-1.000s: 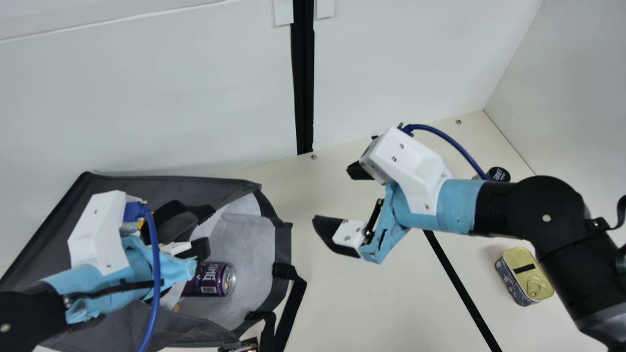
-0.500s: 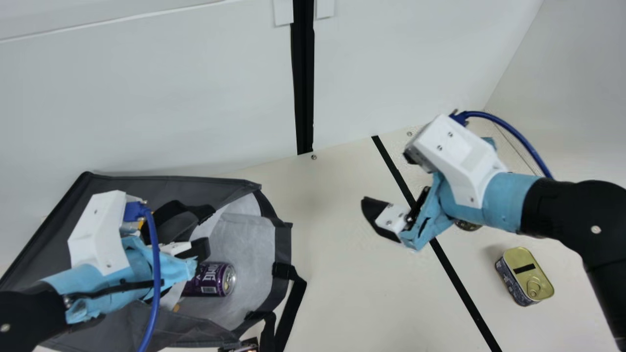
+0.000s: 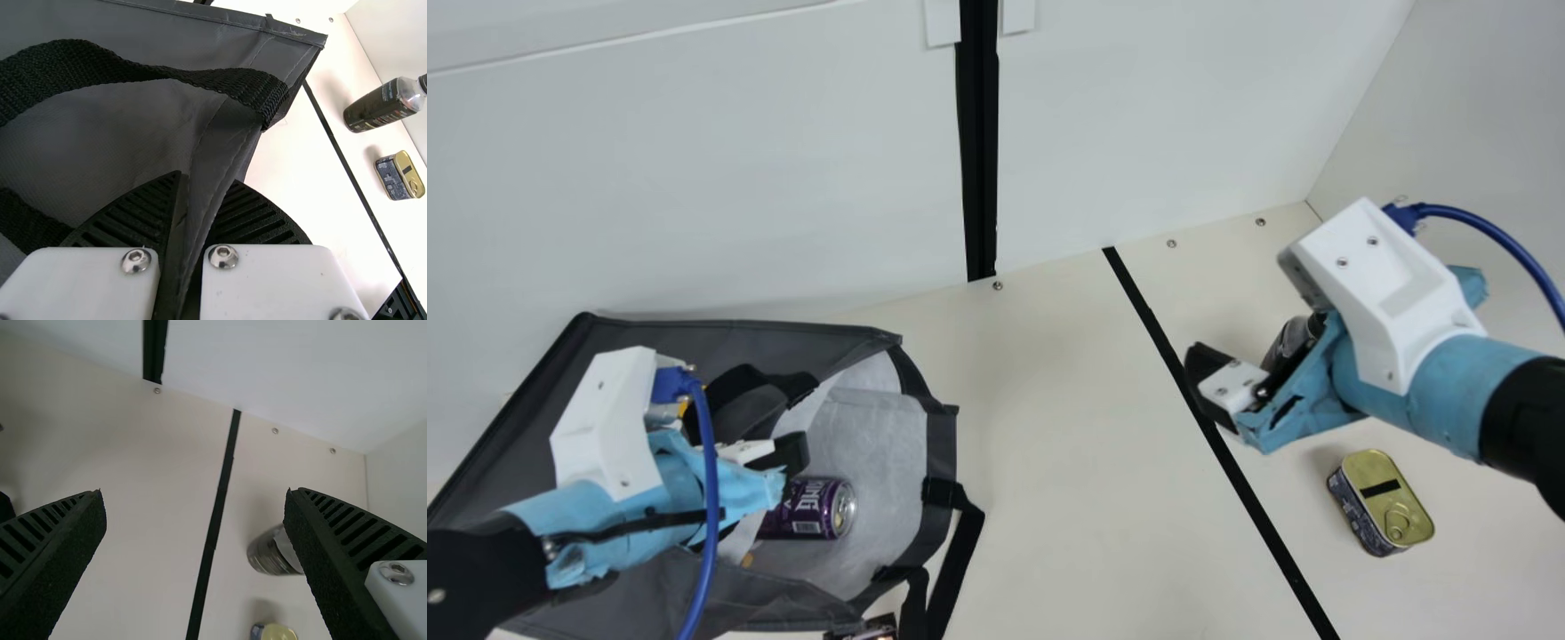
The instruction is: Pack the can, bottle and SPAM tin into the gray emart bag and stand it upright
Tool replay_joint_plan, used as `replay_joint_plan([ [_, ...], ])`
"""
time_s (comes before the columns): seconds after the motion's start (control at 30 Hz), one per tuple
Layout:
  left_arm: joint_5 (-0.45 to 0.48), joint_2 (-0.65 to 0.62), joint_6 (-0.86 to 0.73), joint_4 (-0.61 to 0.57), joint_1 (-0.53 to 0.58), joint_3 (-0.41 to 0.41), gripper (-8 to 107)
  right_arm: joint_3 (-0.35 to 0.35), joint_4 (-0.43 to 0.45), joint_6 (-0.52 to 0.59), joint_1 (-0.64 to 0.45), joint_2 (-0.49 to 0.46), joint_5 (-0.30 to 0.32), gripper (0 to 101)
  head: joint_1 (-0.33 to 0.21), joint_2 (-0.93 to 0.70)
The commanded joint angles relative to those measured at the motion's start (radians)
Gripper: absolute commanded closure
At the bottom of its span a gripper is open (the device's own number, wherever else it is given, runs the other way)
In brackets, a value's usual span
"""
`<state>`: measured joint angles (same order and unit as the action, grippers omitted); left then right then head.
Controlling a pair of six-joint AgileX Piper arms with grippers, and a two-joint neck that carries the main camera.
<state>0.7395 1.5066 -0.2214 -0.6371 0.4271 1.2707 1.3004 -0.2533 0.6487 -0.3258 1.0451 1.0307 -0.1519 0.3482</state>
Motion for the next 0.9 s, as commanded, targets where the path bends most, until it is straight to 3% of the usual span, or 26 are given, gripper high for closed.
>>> replay_joint_plan([
  [0.0, 0.000, 0.000, 0.000, 0.000, 0.000, 0.000, 107, 0.009, 0.055, -0.052, -0.005, -0.011, 0.016, 6, -0.023, 0.001],
  [0.5, 0.000, 0.000, 0.000, 0.000, 0.000, 0.000, 107, 0.117, 0.321, -0.253, 0.030, -0.077, 0.188, 6, -0.023, 0.001],
  [0.87, 0.000, 0.000, 0.000, 0.000, 0.000, 0.000, 107, 0.086, 0.381, -0.313, 0.019, -0.102, 0.189, 6, -0.023, 0.001],
])
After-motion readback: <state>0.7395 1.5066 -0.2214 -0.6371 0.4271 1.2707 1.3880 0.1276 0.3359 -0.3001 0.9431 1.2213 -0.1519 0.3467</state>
